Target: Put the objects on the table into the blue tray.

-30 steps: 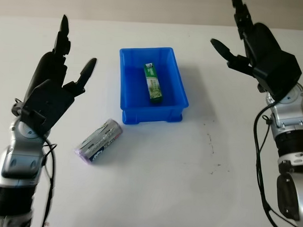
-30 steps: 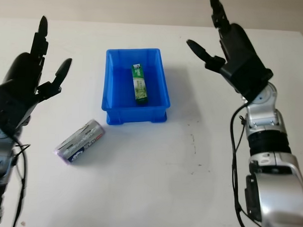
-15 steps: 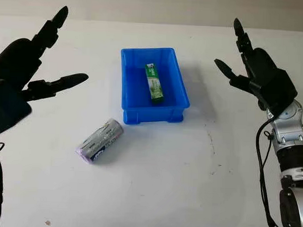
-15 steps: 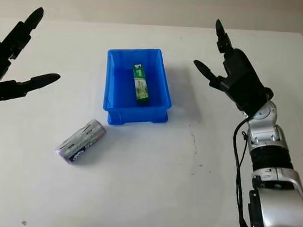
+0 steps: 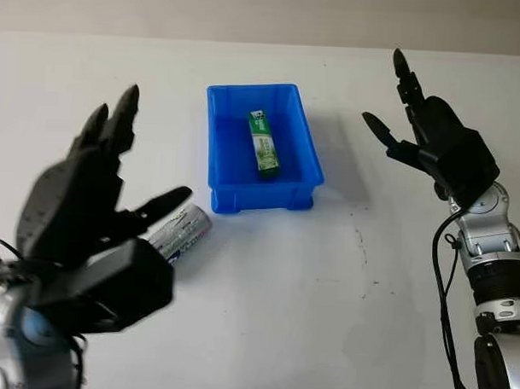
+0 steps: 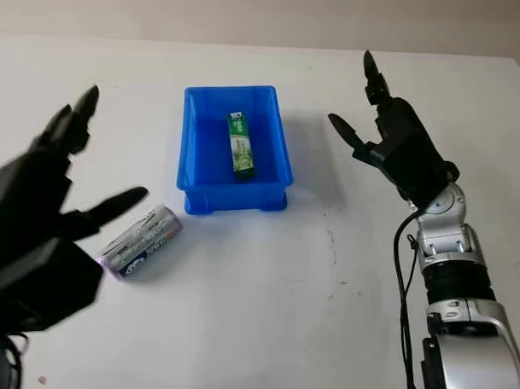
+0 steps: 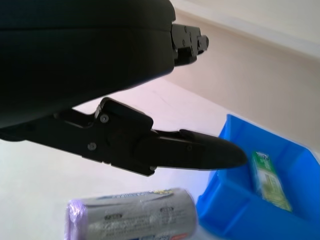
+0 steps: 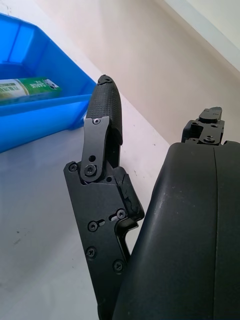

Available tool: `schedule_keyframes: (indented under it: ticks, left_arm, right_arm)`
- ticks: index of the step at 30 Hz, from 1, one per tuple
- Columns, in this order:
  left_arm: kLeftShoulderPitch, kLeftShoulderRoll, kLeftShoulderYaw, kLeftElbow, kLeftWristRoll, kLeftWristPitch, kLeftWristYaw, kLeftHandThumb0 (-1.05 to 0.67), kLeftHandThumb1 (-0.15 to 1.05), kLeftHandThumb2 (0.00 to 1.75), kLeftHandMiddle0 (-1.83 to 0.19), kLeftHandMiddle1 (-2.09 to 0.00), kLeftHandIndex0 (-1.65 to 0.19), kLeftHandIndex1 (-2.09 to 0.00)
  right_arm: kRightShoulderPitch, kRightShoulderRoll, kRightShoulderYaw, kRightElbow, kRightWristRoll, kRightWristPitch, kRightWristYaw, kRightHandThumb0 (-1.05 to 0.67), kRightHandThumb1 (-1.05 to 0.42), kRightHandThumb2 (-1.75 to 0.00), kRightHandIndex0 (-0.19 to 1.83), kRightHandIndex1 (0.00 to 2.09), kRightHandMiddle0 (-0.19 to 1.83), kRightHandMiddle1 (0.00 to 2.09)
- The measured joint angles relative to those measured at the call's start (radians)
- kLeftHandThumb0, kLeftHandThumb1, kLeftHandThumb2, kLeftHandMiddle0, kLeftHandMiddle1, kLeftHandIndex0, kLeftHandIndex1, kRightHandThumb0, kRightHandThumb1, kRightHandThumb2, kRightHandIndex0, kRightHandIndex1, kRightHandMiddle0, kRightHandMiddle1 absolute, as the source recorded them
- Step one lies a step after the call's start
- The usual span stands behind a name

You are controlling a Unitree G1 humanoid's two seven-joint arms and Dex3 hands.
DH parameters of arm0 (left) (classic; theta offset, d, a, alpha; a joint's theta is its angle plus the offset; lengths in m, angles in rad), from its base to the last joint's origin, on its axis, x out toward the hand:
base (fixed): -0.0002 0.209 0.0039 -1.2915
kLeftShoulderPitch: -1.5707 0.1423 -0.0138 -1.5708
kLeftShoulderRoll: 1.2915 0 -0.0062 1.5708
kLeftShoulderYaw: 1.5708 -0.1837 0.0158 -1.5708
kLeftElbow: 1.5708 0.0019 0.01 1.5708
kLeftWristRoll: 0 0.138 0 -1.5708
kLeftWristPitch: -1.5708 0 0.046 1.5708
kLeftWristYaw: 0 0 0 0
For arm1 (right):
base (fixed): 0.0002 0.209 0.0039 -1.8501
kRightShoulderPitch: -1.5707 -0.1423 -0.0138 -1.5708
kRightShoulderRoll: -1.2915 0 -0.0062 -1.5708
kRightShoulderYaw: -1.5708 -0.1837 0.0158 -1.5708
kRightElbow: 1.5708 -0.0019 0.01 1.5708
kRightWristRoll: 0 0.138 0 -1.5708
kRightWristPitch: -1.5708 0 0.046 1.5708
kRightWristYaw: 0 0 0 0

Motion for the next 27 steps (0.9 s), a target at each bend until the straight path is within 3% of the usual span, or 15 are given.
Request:
schedule_keyframes:
  ticks: [5, 8, 14, 19, 27]
  left_arm:
    - [0.026, -0.157, -0.072, 0.004, 0.34, -0.007, -0.123, -0.88, 1.05, 0.35, 0.11, -0.04, 0.09, -0.04]
    - [0.048, -0.264, -0.095, 0.016, 0.558, -0.059, -0.186, -0.89, 1.05, 0.38, 0.11, -0.05, 0.09, -0.05]
    - [0.073, -0.398, -0.083, 0.054, 0.833, -0.178, -0.288, -0.86, 1.05, 0.35, 0.12, -0.05, 0.11, -0.04]
    - [0.082, -0.406, -0.05, 0.057, 0.883, -0.242, -0.375, -0.86, 1.05, 0.34, 0.11, -0.05, 0.11, -0.05]
    - [0.09, -0.412, -0.028, 0.056, 0.866, -0.283, -0.423, -0.89, 1.05, 0.37, 0.12, -0.05, 0.12, -0.05]
  right_arm:
    - [0.001, 0.001, 0.0, -0.001, 0.009, 0.0, 0.003, -0.63, -1.05, -0.49, -0.19, 0.0, -0.19, 0.0]
    - [0.001, 0.001, -0.001, -0.001, 0.016, 0.0, 0.004, -0.62, -1.05, -0.49, -0.19, 0.0, -0.19, 0.0]
    - [0.0, 0.005, -0.001, -0.001, 0.022, 0.001, 0.007, -0.6, -1.05, -0.49, -0.19, 0.0, -0.19, 0.0]
    - [0.0, 0.017, -0.001, -0.001, 0.03, 0.014, 0.011, -0.59, -1.05, -0.49, -0.19, 0.0, -0.19, 0.0]
    - [0.0, 0.023, -0.001, -0.008, 0.031, 0.016, 0.012, -0.61, -1.05, -0.5, -0.19, 0.0, -0.19, 0.0]
